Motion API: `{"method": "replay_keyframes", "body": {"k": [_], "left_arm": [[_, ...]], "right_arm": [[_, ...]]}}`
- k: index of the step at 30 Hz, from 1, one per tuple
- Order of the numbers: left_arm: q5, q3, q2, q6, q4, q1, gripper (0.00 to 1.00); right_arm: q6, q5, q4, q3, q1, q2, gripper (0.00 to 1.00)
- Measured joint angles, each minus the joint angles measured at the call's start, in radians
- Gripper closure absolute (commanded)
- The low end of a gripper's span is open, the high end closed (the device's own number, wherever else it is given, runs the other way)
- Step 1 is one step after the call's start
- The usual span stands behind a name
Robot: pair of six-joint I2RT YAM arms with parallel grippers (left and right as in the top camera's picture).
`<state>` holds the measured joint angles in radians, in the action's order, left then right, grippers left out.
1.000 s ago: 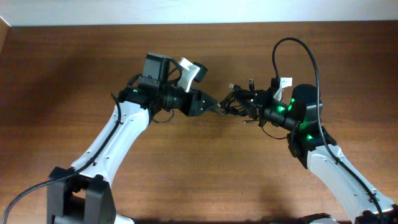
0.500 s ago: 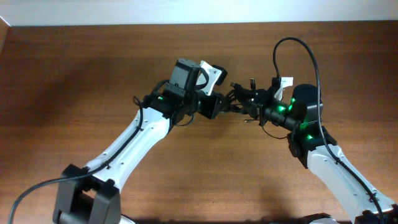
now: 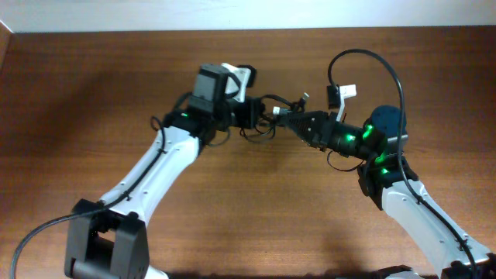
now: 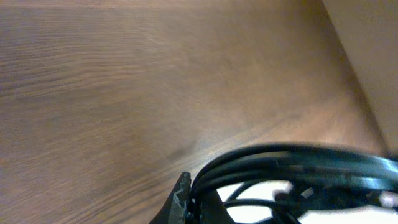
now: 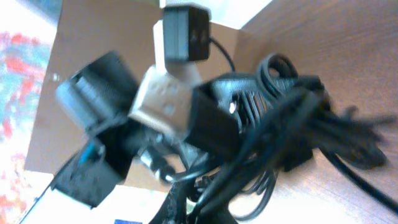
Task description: Untangle cables
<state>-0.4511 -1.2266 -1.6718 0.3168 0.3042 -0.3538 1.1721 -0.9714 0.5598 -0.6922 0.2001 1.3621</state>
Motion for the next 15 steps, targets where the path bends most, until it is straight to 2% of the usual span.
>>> {"method": "replay_keyframes", "body": {"k": [6,10,12,15], "left_arm": [[-0.133,0.0,-0.001,0.052,-0.023,0.082,1.0],[-0.201,0.006,-0.006,0.074,-0.106,0.121,1.0],[-0.257,0.01,-0.006,0.098,-0.133,0.154,1.0],[-0.317,0.017,-0.008,0.134,-0.173,0.248,1.0]], "right_arm": [[-0.153,-0.04,-0.064,-0.001,0.001,0.0,0.94],[-0.289,0.006,-0.357,-0.021,0.0,-0.005,0.94],[-0.34,0.076,-0.488,-0.03,0.001,-0.005,0.88],[-0.389,0.152,-0.602,-0.019,0.002,-0.007,0.59]]}}
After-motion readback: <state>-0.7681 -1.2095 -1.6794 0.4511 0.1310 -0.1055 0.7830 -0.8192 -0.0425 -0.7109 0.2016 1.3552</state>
